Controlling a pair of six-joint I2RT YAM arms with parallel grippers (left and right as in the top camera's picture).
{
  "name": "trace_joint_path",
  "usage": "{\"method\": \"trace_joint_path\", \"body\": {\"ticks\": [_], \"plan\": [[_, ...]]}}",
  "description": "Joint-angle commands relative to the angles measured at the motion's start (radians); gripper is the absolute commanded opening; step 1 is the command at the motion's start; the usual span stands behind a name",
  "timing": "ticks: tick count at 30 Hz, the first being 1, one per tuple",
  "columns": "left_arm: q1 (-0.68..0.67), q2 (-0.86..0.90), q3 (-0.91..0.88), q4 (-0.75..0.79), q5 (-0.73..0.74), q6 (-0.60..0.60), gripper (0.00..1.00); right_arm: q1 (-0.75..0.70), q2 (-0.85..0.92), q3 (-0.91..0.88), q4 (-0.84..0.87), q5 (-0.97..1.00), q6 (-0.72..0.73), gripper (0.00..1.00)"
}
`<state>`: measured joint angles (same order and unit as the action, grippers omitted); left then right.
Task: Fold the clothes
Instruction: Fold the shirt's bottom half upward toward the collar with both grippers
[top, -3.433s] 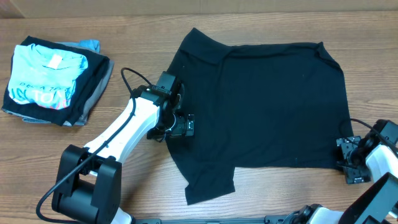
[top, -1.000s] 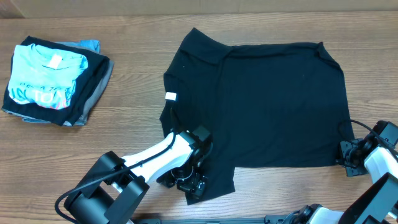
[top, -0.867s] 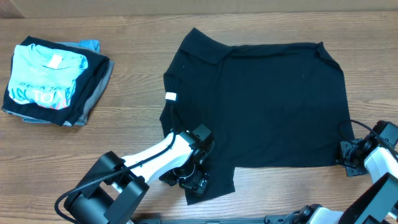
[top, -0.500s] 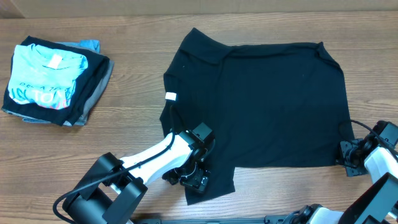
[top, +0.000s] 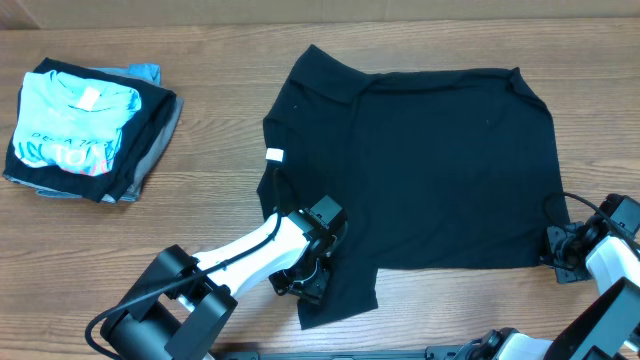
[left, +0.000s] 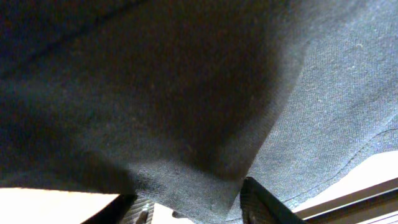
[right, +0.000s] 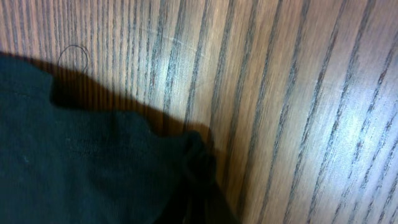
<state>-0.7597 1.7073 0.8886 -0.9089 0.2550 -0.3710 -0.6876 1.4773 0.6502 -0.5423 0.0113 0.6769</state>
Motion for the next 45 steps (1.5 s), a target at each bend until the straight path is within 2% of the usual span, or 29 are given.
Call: {"method": "trace_joint_path", "body": {"ticks": [1,3,4,5,12,20,27,33,39,45], "plan": [[-0.008,-0.006,-0.003,0.001,0.027,-0.003,0.32,-0.002,0.006,-0.014,-0.001,-0.014,-0.004,0.04],[-0.008,-0.006,-0.003,0.001,0.026,-0.003,0.20,-0.002,0.006,-0.014,-0.001,-0.014,-0.004,0.04],[-0.008,-0.006,-0.003,0.001,0.026,-0.003,0.07,-0.002,0.006,-0.014,-0.001,-0.014,-0.004,0.04],[-0.008,-0.006,-0.003,0.000,0.026,-0.003,0.04,-0.002,0.006,-0.014,-0.001,-0.014,-0.004,0.04],[0.003,-0.006,0.021,-0.053,0.033,-0.037,0.04,-0.002,0.006,0.006,-0.037,-0.035,-0.031,0.04],[0.084,-0.006,0.183,-0.169,0.024,-0.030,0.04,-0.002,0.006,0.068,-0.125,-0.021,-0.054,0.04],[0.183,-0.006,0.230,-0.175,-0.021,-0.025,0.04,0.018,0.006,0.103,-0.173,-0.008,-0.076,0.04],[0.269,-0.006,0.243,-0.167,-0.019,-0.025,0.04,0.124,0.006,0.213,-0.283,0.052,-0.064,0.04],[0.287,-0.006,0.278,-0.129,-0.031,-0.026,0.04,0.170,0.006,0.304,-0.364,0.047,-0.064,0.04],[0.291,-0.006,0.356,-0.094,-0.108,-0.026,0.04,0.195,0.006,0.367,-0.421,0.048,-0.076,0.04]]}}
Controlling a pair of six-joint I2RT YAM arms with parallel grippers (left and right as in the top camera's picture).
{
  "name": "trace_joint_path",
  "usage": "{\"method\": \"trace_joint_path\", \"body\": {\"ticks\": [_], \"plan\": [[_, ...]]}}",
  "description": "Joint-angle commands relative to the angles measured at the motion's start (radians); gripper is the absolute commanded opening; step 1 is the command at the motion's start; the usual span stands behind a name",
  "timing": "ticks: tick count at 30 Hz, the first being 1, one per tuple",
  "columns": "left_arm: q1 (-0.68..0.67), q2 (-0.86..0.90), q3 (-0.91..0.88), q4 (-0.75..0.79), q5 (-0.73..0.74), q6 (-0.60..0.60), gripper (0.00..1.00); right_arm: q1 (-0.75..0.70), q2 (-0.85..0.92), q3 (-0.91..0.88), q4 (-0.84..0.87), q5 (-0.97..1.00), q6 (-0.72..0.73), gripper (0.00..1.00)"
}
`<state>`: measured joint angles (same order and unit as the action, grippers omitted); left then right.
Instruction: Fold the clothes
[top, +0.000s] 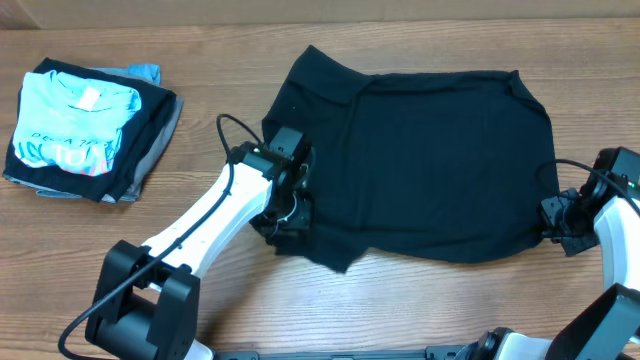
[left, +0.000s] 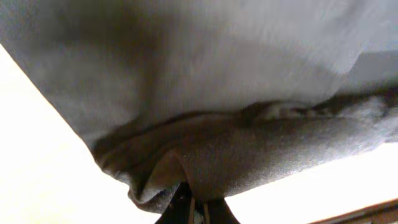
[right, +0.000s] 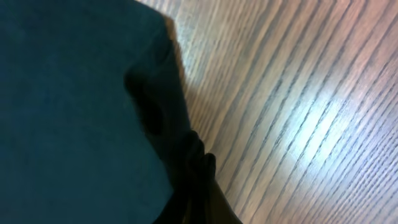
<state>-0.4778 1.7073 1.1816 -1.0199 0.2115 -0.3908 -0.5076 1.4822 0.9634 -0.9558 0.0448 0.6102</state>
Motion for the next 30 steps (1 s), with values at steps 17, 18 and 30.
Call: {"method": "trace_joint_path", "body": {"ticks": [17,18,30], "plan": [[0.087,-0.006,0.106,0.127,-0.126,-0.006,0.04,0.028,0.116,0.145,0.037,0.001,-0.035,0.04],[0.087,-0.006,0.106,0.137,-0.126,-0.006,0.04,0.037,0.142,0.158,0.045,-0.002,-0.035,0.04],[0.087,-0.006,0.106,0.240,-0.197,-0.005,0.04,0.101,0.237,0.178,0.219,-0.001,-0.075,0.04]]}}
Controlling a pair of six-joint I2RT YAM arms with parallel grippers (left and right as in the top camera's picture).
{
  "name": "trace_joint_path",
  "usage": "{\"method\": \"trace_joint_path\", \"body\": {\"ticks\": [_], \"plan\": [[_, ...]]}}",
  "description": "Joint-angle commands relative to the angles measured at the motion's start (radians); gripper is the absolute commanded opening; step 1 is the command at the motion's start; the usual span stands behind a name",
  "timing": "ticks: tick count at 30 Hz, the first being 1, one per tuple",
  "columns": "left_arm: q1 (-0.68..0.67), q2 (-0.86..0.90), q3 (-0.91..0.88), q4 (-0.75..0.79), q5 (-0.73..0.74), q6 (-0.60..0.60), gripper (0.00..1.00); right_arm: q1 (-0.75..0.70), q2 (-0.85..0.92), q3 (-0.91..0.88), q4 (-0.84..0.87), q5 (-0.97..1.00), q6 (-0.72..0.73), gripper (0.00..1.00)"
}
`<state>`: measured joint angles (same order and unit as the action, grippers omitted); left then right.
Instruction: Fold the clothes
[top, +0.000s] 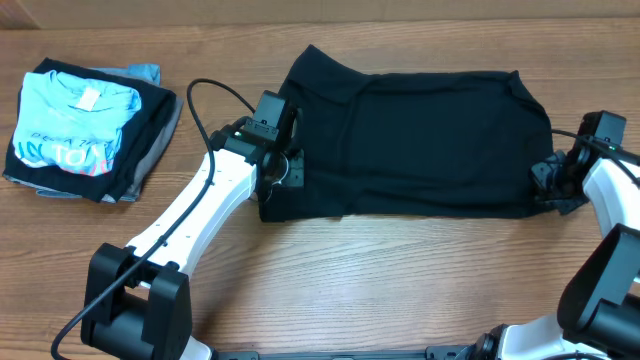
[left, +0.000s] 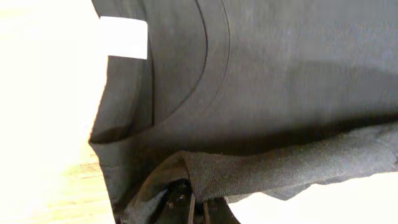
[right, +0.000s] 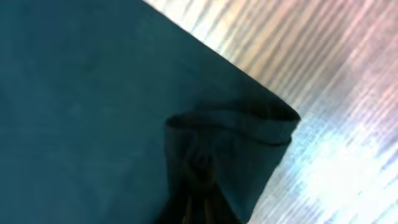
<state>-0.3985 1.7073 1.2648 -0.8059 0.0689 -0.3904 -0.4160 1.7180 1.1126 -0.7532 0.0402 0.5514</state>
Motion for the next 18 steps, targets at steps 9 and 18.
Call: {"method": "trace_joint_path", "body": {"ticks": [9,18], "plan": [[0.007,0.011,0.023,0.129,-0.058,-0.006,0.04,0.012,0.001,0.029,0.107,0.007,-0.034,0.04],[0.007,0.074,0.023,0.164,-0.081,0.010,0.04,0.013,0.001,0.028,0.196,0.010,-0.053,0.04]]}}
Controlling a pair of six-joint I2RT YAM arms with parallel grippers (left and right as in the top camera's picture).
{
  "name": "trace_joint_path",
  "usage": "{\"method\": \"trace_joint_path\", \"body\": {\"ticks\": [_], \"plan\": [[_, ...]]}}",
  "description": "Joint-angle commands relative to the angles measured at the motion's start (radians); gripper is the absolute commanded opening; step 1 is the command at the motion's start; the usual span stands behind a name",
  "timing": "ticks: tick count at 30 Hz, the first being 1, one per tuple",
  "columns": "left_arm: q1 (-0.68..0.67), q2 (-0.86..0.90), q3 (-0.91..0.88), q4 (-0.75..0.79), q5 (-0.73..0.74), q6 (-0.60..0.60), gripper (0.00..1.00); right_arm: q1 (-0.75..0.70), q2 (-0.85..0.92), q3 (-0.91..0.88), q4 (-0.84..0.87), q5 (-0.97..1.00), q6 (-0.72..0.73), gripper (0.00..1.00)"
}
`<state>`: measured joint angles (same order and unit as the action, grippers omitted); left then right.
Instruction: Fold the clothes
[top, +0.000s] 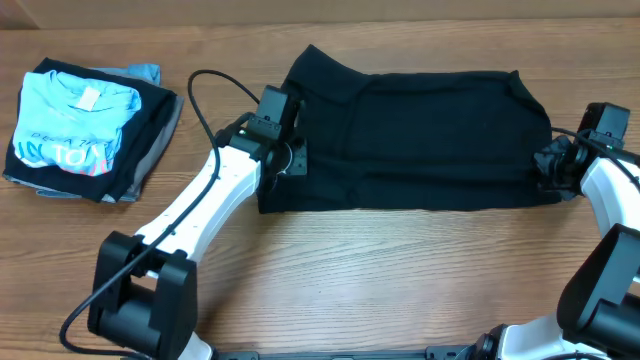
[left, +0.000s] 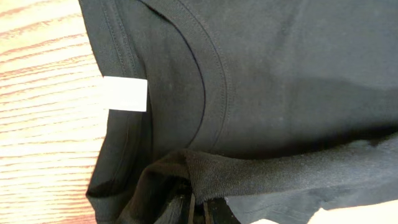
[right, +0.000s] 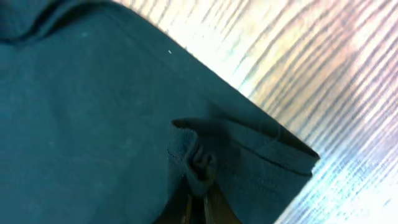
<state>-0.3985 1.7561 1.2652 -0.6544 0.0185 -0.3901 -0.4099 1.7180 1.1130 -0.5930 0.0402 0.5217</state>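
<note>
A black T-shirt (top: 420, 140) lies across the table's middle, its lower half doubled up over the upper half. My left gripper (top: 283, 160) is shut on the folded hem at the shirt's left end, beside the collar with its white tag (left: 125, 94). The pinched cloth edge (left: 205, 177) runs right from the left gripper (left: 198, 208). At the shirt's right end my right gripper (top: 553, 165) is shut on a bunch of the hem (right: 196, 158), low over the layer beneath, as the right gripper (right: 198, 205) shows in its own view.
A stack of folded clothes (top: 85, 130) with a light-blue printed shirt on top sits at the table's far left. The wooden table (top: 400, 290) shows bare in front of the shirt. The left arm's cable (top: 205, 95) loops above the table left of the shirt.
Both grippers have moved a little further toward the far edge with the hem, and the fold's front edge now lies straighter and flatter. Both are still shut on the cloth.
My left gripper held the shirt's near-left corner and my right the near-right corner at the front of the table. Later both were further back with the hem lifted. Then the hem lay over the upper half, and now the shirt sits folded in half.
</note>
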Motion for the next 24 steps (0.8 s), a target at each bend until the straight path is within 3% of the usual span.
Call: {"method": "trace_joint_path", "body": {"ticks": [1,24], "plan": [[0.007,0.030,0.022,0.017,-0.031,0.010,0.04,0.008,0.001,0.027,0.046,0.011,-0.026,0.04],[0.006,0.057,0.022,0.058,-0.108,0.036,0.04,0.044,0.091,0.026,0.192,0.011,-0.082,0.04]]}}
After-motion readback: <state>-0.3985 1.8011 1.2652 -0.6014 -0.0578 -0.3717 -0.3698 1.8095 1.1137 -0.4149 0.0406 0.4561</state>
